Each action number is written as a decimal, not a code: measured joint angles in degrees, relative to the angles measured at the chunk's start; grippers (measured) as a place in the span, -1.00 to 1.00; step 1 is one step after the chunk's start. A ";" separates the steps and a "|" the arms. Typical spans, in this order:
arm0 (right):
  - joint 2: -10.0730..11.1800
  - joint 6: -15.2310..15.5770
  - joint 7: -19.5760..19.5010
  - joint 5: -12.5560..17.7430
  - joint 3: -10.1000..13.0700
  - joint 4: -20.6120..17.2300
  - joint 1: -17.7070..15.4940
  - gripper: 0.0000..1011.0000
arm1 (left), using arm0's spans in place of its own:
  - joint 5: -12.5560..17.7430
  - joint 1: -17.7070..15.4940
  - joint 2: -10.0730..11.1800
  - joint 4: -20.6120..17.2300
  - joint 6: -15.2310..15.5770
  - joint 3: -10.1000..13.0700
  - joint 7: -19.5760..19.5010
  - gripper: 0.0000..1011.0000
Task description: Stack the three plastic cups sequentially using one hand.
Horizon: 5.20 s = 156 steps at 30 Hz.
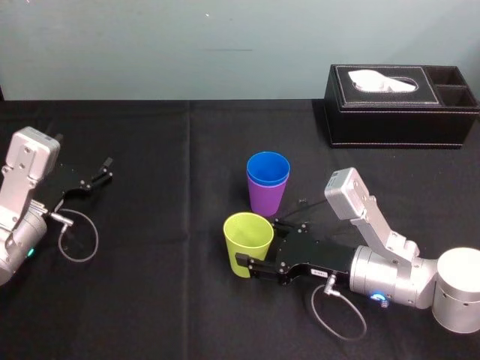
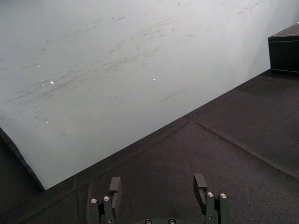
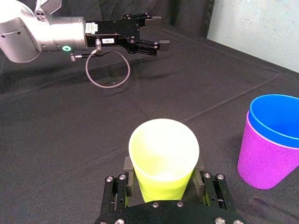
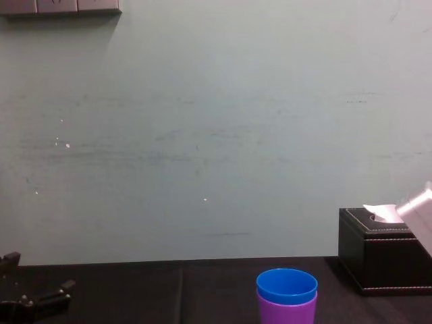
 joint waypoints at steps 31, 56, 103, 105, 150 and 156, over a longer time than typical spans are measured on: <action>6.08 5.98 -5.77 2.29 7.27 -14.14 -2.10 0.44 | -0.01 0.00 0.00 0.00 0.00 0.00 0.00 1.00; 2.81 6.95 -7.54 2.32 7.45 -8.98 4.76 0.44 | 0.00 0.00 0.00 0.00 0.00 0.00 0.00 1.00; -2.93 5.15 -4.90 -0.27 4.08 3.15 10.40 0.44 | 0.00 0.00 0.00 0.00 0.00 0.00 0.00 1.00; -2.93 5.15 -4.71 -0.20 4.05 3.26 10.45 0.44 | 0.00 0.00 0.00 0.00 0.00 0.00 0.00 1.00; -2.90 5.19 -4.61 -0.07 4.06 3.34 10.47 0.98 | 0.00 0.00 0.00 0.00 0.00 0.00 0.00 1.00; -2.89 5.19 -4.63 -0.07 4.06 3.34 10.47 0.98 | 0.00 0.00 0.00 0.00 0.00 0.00 0.00 1.00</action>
